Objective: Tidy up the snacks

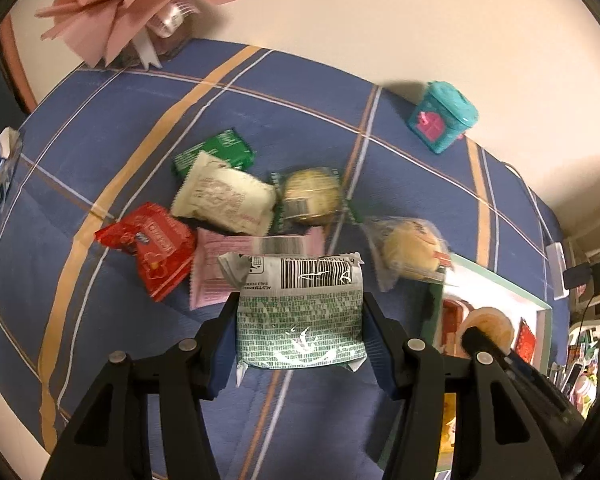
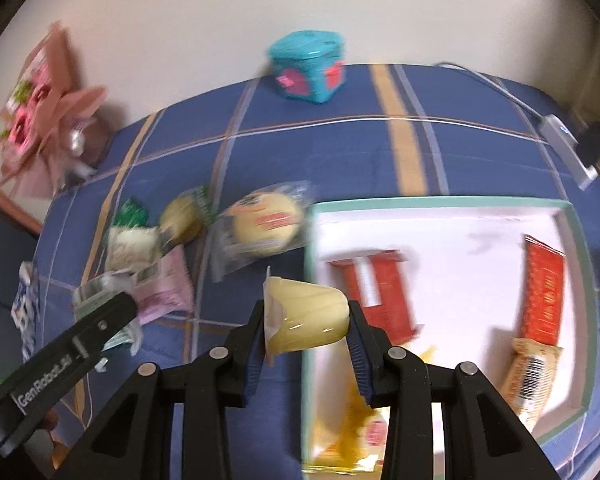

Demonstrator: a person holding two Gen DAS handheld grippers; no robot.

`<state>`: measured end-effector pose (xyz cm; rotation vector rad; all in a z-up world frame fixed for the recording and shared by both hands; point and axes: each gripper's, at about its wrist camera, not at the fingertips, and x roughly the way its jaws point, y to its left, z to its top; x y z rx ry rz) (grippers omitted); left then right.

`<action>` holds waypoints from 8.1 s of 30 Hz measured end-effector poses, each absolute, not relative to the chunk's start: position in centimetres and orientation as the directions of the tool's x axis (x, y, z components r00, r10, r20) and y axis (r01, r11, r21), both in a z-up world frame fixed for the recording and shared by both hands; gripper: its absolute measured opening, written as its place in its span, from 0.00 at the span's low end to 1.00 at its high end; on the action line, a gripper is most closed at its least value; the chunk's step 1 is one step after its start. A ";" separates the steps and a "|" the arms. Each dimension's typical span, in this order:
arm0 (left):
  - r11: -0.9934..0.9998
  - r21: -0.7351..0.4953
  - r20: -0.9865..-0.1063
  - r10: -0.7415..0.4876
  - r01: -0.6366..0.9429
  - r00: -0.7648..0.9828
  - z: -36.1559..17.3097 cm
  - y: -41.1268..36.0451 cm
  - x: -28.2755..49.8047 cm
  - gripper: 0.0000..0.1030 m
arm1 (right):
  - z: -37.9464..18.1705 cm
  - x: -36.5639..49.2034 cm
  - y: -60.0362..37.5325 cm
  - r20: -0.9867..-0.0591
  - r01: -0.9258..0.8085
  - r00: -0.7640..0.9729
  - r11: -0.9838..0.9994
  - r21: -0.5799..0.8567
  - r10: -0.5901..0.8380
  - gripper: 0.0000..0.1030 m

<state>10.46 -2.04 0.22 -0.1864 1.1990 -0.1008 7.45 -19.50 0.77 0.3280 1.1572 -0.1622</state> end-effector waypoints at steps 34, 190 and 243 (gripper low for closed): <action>0.911 -0.080 -0.906 -0.235 0.404 0.352 -0.7 -20.0 7.6 0.57 | -1.1 1.2 -35.7 -0.942 0.619 0.316 0.777 0.115 -0.112 0.39; 0.988 -0.117 -0.957 -0.085 -0.101 0.276 -5.3 12.2 18.5 1.00 | -7.0 15.7 -2.0 -0.940 0.015 0.338 0.998 0.055 0.047 1.00; 0.972 -0.204 -0.958 -0.172 -0.120 0.231 -7.4 11.2 17.7 0.71 | -6.5 14.5 -5.3 -0.946 0.083 0.312 0.990 0.116 0.084 0.77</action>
